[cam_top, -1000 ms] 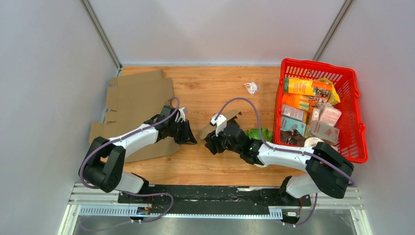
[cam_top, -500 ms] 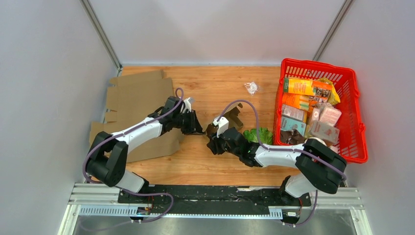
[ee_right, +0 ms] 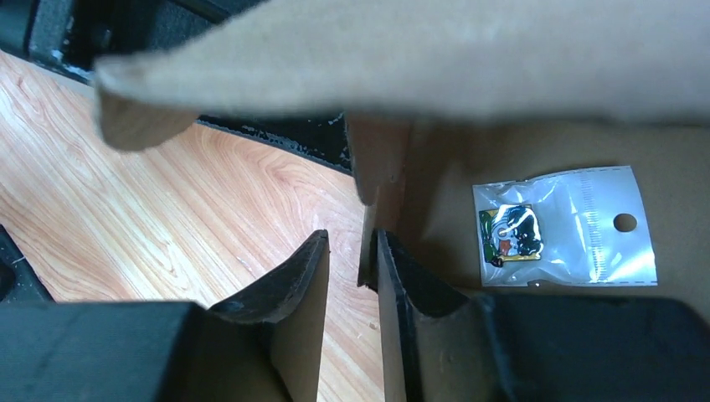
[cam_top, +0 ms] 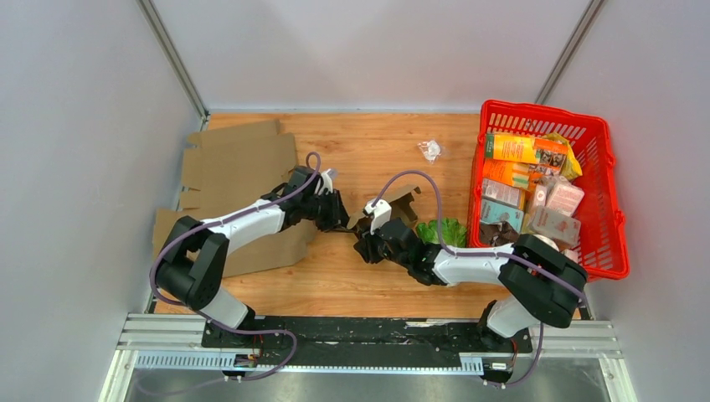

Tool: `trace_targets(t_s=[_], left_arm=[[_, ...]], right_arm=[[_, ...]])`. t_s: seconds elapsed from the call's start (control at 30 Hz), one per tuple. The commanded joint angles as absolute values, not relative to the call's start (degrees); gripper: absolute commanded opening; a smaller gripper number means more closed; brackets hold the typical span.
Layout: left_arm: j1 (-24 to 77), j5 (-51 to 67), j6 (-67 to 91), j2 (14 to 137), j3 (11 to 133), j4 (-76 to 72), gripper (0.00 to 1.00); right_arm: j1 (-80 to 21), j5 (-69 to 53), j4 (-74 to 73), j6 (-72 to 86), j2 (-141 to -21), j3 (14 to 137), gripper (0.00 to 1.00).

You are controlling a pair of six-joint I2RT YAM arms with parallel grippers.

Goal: Fold the paper box

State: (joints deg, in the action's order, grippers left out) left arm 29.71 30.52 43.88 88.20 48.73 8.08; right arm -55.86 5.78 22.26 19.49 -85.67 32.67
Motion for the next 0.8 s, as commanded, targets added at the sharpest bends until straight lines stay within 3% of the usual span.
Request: trace_targets(t_s=[0.0, 0.07, 0.13, 0.33, 0.57, 0.6, 0.77], left_arm=[[30.3, 31.2, 45.1, 88.7, 52.1, 5.2, 0.24], [30.4, 30.9, 44.4, 88.8, 52.2, 5.9, 0.23], [30.4, 30.2, 42.8, 87.5, 51.2, 7.6, 0.24], [30.3, 25.5, 35.3, 81.8, 47.8, 17.5, 0.34], [30.2, 22.4, 32.9, 76.0, 45.5, 21.9, 0.40], [30.2, 22.3, 32.9, 75.2, 45.2, 22.0, 0.41], [30.3, 25.6, 35.3, 70.1, 44.2, 18.6, 0.48]], right_arm=[[-56.3, 5.7, 26.4, 21.2, -86.3, 33.1, 0.30], [-56.3, 6.5, 25.1, 21.3, -85.6, 33.1, 0.31], [-56.3, 8.2, 22.9, 21.7, -82.6, 33.3, 0.43], [-56.2, 12.7, 1.0, 22.7, -65.6, 35.3, 0.61], [-52.9, 18.1, -26.3, 21.8, -51.6, 46.1, 0.72], [-48.3, 16.5, -28.0, 22.0, -52.2, 48.2, 0.80], [-31.9, -6.1, -37.6, 22.2, -70.1, 65.9, 0.89]])
